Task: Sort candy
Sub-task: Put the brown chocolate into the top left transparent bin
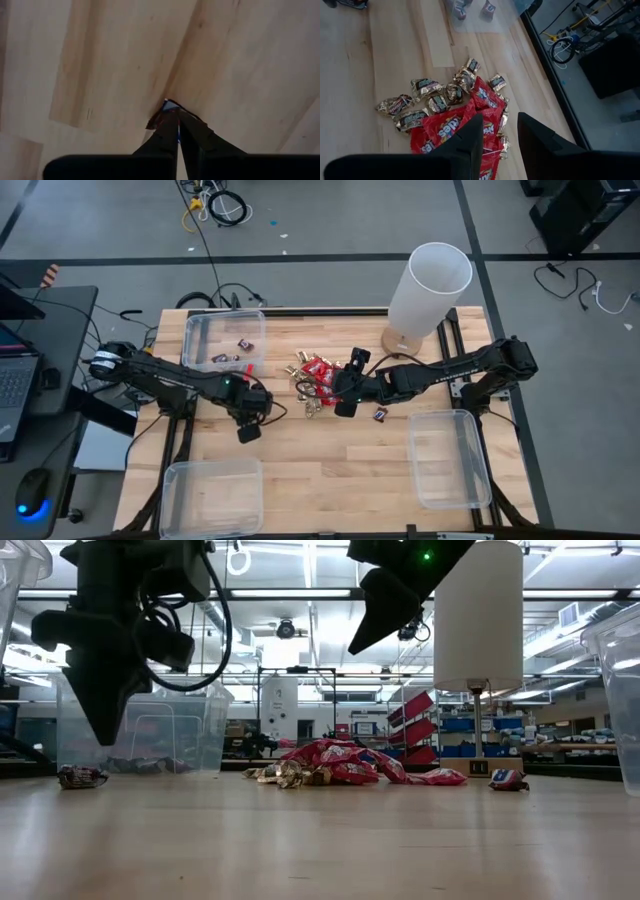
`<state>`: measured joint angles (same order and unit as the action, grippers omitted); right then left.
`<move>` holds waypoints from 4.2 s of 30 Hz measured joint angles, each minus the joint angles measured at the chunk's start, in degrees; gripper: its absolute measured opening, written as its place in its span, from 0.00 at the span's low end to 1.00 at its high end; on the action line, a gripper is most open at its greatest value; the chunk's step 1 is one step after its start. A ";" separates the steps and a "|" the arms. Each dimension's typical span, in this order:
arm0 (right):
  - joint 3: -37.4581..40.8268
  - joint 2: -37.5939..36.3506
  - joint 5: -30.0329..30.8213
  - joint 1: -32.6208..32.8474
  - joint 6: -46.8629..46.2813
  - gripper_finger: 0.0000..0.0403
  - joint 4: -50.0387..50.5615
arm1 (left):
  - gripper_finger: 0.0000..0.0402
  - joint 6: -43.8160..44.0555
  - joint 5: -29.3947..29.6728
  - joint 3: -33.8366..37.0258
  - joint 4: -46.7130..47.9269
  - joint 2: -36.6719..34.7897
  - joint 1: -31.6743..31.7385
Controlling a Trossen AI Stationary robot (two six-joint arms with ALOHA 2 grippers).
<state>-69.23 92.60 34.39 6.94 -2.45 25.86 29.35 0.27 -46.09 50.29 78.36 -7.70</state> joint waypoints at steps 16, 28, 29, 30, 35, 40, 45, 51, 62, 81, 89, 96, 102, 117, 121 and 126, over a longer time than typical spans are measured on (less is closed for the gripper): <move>0.00 0.00 -0.04 0.00 0.03 0.27 1.24 | 0.28 1.55 2.58 0.74 0.06 -0.02 0.31; 2.25 -0.02 -0.04 -0.38 -0.31 0.27 1.25 | 0.30 4.20 7.22 0.74 -1.87 -0.02 0.31; 2.72 -0.02 -0.04 -0.56 -0.51 0.27 1.13 | 0.30 4.26 7.33 0.74 -1.95 -0.02 0.30; 3.27 -0.02 -0.04 -0.75 -0.83 0.27 1.13 | 0.30 4.35 7.33 0.74 -1.97 -0.02 0.24; 5.95 -0.02 -0.02 -1.44 -1.68 0.27 -0.52 | 0.30 5.26 6.69 1.40 -3.28 -0.02 0.09; 7.42 -0.02 -0.02 -1.83 -1.69 0.27 -2.14 | 0.30 5.87 5.38 2.54 -3.09 -0.02 0.09; 8.17 -0.02 -0.02 -1.84 -1.61 0.27 -3.92 | 0.30 6.96 3.53 3.39 -2.80 -0.02 -0.78; 8.39 -0.02 -0.02 -1.84 -0.36 0.27 -5.87 | 0.30 6.91 2.17 3.39 -3.15 -0.02 -1.71; 8.39 -0.02 -0.02 -1.84 0.77 0.27 -7.03 | 0.30 5.43 4.24 4.07 -4.85 -0.04 -2.58; 8.39 -0.02 0.00 -1.84 1.13 0.27 -7.74 | 0.30 3.84 3.63 8.93 -6.52 -0.02 -2.55; 8.39 -0.02 0.00 -1.84 1.13 0.27 -7.86 | 0.30 -1.19 4.38 4.74 0.76 -0.02 -2.43; 8.39 0.00 0.00 -1.84 1.13 0.27 -8.23 | 0.30 -21.03 4.02 4.20 1.45 -0.04 -4.72; 8.39 0.02 0.00 -1.84 1.14 0.27 -8.23 | 0.30 -27.85 3.56 4.20 0.25 -0.04 -4.79; 8.39 0.02 0.00 -1.84 1.56 0.27 -8.22 | 0.30 -27.92 -0.17 5.27 -3.28 -0.02 -5.51; 8.37 0.02 0.00 -1.84 2.12 0.27 -8.23 | 0.30 -27.33 2.29 5.27 -3.11 -0.04 -5.42; 8.37 0.02 0.00 -1.84 2.11 0.27 -8.23 | 0.29 -27.18 2.52 5.27 -3.04 -0.04 -5.49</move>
<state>-60.86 92.62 34.39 5.10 -0.34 17.62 2.18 2.78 -40.82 47.24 78.32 -13.19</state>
